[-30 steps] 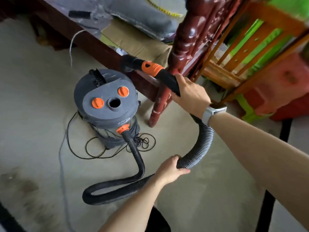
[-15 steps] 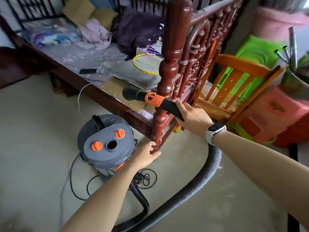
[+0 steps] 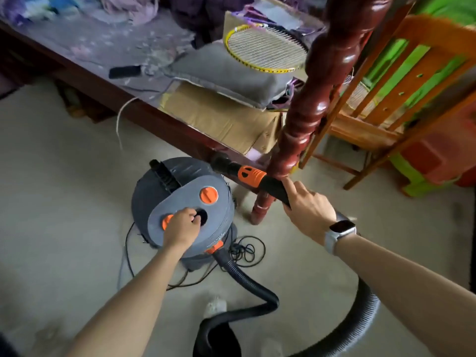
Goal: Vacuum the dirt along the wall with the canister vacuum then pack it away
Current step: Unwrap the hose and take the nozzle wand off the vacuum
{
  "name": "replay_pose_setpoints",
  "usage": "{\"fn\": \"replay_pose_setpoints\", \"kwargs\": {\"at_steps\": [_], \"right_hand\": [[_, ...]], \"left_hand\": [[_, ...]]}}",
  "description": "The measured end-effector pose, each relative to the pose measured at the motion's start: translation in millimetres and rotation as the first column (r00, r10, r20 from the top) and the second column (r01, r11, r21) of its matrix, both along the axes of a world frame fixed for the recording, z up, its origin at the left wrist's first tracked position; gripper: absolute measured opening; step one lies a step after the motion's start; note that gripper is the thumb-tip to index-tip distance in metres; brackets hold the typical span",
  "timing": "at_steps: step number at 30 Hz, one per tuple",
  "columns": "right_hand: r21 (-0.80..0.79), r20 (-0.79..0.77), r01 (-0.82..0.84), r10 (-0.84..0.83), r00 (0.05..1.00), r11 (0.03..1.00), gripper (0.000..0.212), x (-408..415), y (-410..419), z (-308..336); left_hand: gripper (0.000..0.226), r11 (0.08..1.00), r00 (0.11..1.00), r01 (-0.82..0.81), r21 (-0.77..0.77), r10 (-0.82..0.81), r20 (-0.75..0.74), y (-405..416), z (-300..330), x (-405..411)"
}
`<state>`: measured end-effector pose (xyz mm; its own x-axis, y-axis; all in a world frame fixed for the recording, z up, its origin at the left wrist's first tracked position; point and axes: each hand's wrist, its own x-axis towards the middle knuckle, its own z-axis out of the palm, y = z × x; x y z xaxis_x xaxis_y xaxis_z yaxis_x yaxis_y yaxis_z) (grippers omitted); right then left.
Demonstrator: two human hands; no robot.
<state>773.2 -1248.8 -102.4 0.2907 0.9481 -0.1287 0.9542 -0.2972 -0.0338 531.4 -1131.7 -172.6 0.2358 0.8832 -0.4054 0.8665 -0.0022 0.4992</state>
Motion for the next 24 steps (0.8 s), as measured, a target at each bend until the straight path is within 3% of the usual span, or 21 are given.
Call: {"fn": "replay_pose_setpoints", "kwargs": {"at_steps": [10,16,19,24], "right_hand": [[-0.069,0.009,0.120,-0.120,0.993,0.990,0.031,-15.3,45.5,-69.5],[-0.019,-0.079,0.177,-0.178,0.981,0.984,0.052,-11.1,49.5,-83.4],[-0.070,-0.068,0.182,-0.186,0.980,0.981,0.060,-9.5,56.3,-86.9],[-0.050,-0.164,0.175,-0.181,0.970,0.983,0.037,-5.8,71.8,-93.2]], "left_hand": [[0.046,0.995,0.988,0.056,0.083,-0.044,-0.146,56.9,-64.5,54.0],[0.043,0.980,0.978,0.038,0.196,0.004,-0.210,54.4,-79.8,64.8],[0.043,0.970,0.962,0.084,0.227,-0.019,-0.273,55.3,-83.0,65.3],[0.045,0.974,0.957,0.052,0.219,0.014,-0.290,58.3,-85.0,69.9]]}}
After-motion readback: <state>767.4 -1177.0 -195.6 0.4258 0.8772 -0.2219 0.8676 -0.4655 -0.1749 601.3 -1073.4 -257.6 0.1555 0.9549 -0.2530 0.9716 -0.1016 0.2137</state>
